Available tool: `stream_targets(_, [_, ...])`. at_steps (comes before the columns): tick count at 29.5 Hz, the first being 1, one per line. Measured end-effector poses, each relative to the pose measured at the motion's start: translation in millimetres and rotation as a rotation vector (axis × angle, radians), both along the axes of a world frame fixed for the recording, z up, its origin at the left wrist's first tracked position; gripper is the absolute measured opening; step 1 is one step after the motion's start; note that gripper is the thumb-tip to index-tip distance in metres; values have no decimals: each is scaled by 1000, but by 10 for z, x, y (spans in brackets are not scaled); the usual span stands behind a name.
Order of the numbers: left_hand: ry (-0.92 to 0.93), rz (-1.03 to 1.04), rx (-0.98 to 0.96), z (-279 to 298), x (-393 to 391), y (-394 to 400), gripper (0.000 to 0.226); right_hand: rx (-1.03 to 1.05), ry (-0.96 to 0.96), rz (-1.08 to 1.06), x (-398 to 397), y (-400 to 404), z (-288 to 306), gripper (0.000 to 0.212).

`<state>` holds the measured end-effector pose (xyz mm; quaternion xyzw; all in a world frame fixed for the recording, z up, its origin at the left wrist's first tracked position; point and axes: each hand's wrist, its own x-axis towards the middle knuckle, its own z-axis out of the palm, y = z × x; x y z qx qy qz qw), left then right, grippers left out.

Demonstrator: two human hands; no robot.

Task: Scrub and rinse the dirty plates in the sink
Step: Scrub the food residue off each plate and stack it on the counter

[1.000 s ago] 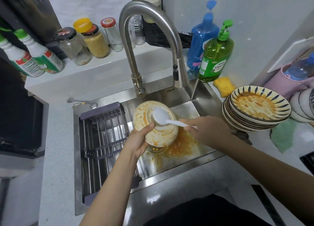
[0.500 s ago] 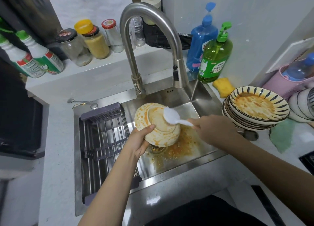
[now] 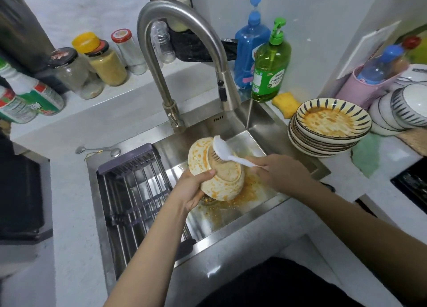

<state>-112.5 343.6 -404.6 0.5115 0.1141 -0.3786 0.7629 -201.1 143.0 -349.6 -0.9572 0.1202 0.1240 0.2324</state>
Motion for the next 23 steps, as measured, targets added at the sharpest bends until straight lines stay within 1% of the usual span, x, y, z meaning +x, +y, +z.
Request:
stream_targets(1, [-27,-45,52,14,-22,-29,28,53,-24,-70,-56,-24,-38,38])
stream_targets(2, [-89,-109,146,32,-13,-70,29,80,-36,-129,-129,-73,-76,38])
stream_targets(3, [-189,-181,293,56,-7,-85,32,95,-35,-163,-193,-116,-99,38])
stream_targets(6, [-641,-521,781,149,17,-226,26,171,-77,-317,-397,-310,-126,37])
stream_targets(7, [-789,-627,884,157,0,-320,25,186,-100,-358,-475,-396,-143,37])
stream_targets(9, [-1013,-787,993,189,-53,-435,26,208,-156,-413,-545,-497,-156,37])
stream_targets(11, [-1156,-914,1034,221,-128,-660,41,228,-236,-473,-617,-653,-112,38])
stream_targets(12, [-1176,-961,1047,241,-148,-755,52,237,-268,-495,-628,-718,-97,38])
stream_targets(14, [-1246,-1009,1071,319,-202,-982,71,250,-321,-538,-650,-884,-19,38])
stream_targets(16, [-1373,-1016,1032,373,-223,-1293,81,275,-369,-567,-678,-1137,62,38])
stream_targets(17, [-1430,-1024,1007,380,-211,-1327,83,275,-389,-567,-674,-1153,82,38])
stream_targets(20, [-1573,-1026,992,394,-199,-1829,81,272,-439,-571,-712,-1566,222,38])
stream_targets(21, [-1605,-1023,987,407,-194,-1879,80,259,-450,-571,-707,-1588,229,38])
stream_targets(23, [-1650,-1006,975,428,-232,-2289,79,227,-468,-555,-755,-1921,299,38])
